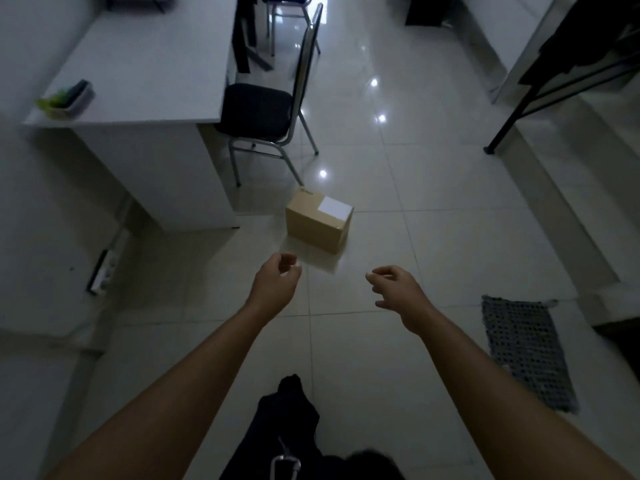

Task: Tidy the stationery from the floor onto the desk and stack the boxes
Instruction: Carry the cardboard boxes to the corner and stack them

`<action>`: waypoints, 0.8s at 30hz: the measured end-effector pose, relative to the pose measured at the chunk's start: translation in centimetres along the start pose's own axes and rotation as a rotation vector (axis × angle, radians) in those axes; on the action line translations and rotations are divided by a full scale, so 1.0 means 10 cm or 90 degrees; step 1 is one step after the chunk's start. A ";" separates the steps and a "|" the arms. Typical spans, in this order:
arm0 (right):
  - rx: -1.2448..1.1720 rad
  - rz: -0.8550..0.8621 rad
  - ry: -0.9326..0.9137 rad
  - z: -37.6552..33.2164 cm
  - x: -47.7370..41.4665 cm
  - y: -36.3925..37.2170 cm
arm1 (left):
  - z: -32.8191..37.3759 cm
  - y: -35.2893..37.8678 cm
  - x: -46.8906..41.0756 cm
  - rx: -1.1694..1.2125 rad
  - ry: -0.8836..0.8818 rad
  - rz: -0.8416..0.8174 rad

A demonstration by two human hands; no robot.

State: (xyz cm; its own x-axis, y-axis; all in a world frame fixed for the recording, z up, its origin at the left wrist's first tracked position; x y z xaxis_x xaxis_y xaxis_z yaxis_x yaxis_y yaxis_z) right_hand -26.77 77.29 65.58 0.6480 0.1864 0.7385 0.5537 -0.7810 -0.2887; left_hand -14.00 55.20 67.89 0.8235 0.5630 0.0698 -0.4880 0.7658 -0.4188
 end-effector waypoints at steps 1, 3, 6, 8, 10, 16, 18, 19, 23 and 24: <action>-0.024 0.003 0.013 -0.15 -0.13 -0.02 | 0.03 0.02 -0.25 0.001 -0.003 -0.016; -0.057 0.005 0.019 -0.47 -0.38 -0.04 | 0.10 0.06 -0.72 -0.002 0.004 -0.044; -0.096 0.016 0.045 -0.81 -0.73 -0.14 | 0.15 0.15 -1.35 0.003 -0.009 -0.068; -0.114 0.026 0.057 -1.02 -1.06 -0.22 | 0.14 0.23 -1.78 -0.001 -0.011 -0.083; -0.130 0.032 0.082 -1.22 -1.47 -0.28 | 0.12 0.30 -2.23 -0.012 -0.018 -0.086; -0.099 0.015 0.145 -1.79 -2.55 -0.36 | -0.01 0.39 -3.34 -0.026 -0.055 -0.068; -0.081 0.002 0.162 -2.02 -2.86 -0.37 | -0.06 0.38 -3.67 -0.023 -0.081 -0.054; -0.074 0.001 0.171 -2.11 -3.00 -0.38 | -0.08 0.38 -3.81 -0.023 -0.092 -0.048; -0.059 -0.004 0.210 -2.47 -3.63 -0.38 | -0.28 0.43 -4.48 -0.025 -0.133 -0.052; -0.062 -0.005 0.225 -2.52 -3.78 -0.38 | -0.35 0.47 -4.64 -0.024 -0.144 -0.061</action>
State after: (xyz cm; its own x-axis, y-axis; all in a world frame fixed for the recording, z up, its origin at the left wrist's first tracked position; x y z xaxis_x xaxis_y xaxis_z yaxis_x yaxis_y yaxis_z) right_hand -66.56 58.20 54.11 0.4138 -0.0125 0.9103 0.4945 -0.8365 -0.2362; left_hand -53.47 31.61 59.56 0.7783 0.5462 0.3097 -0.3956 0.8095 -0.4338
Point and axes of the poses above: each hand's wrist, its own x-axis away from the middle knuckle, its own y-axis out of the palm, z = x × y, the point moved 10 cm from there along -x, towards the middle knuckle, and after that the axes turned 15 degrees about y, right-handed, at the moved point
